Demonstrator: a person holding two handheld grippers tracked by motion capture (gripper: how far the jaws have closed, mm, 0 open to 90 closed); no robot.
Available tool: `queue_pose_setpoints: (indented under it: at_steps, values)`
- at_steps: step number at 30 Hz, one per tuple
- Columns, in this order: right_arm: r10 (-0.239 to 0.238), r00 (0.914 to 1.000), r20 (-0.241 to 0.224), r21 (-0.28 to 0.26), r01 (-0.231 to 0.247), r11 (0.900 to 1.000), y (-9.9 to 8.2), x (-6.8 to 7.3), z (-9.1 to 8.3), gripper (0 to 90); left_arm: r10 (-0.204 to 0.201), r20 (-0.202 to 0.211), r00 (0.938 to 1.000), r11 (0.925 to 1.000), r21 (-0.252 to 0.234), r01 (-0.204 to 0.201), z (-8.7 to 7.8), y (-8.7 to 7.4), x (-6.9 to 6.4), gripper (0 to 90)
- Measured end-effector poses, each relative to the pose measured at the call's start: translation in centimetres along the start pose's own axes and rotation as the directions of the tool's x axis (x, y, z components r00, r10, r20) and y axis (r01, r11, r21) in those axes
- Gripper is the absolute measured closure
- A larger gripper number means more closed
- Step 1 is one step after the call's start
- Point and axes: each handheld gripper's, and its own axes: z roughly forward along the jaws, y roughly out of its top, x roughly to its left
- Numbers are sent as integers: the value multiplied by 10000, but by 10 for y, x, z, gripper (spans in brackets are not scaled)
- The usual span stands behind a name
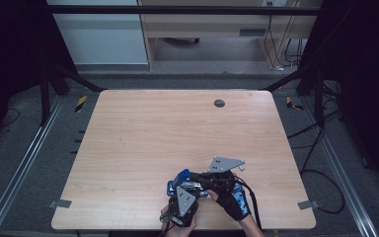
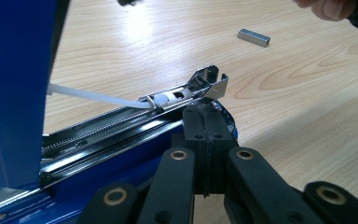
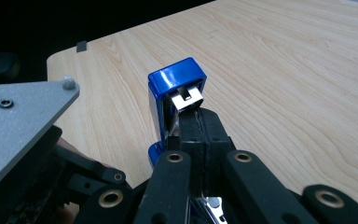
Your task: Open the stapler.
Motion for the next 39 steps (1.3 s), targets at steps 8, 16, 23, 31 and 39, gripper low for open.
queue_pose_setpoints:
  at_steps: [8,16,23,31,39]
  values:
    - [-26,9999,-157,-78,25,10000,4,1,5,900,31,-40,10000,10000,-17,-31,0,0,0,900]
    - [-15,9992,-388,-76,12,10000,9,0,9,900,-1,-43,10000,10000,-34,1,0,0,0,900]
    - [31,9988,-495,24,-29,10000,10,-1,12,900,-39,-33,10000,10000,-64,39,0,-1,0,900]
    - [-75,9980,-633,168,85,9998,17,1,20,900,-54,-32,10000,10000,-73,54,0,-1,0,900]
    - [-31,9966,-828,230,51,9997,19,0,24,900,-18,-83,10000,10000,-96,17,0,-1,-1,900]
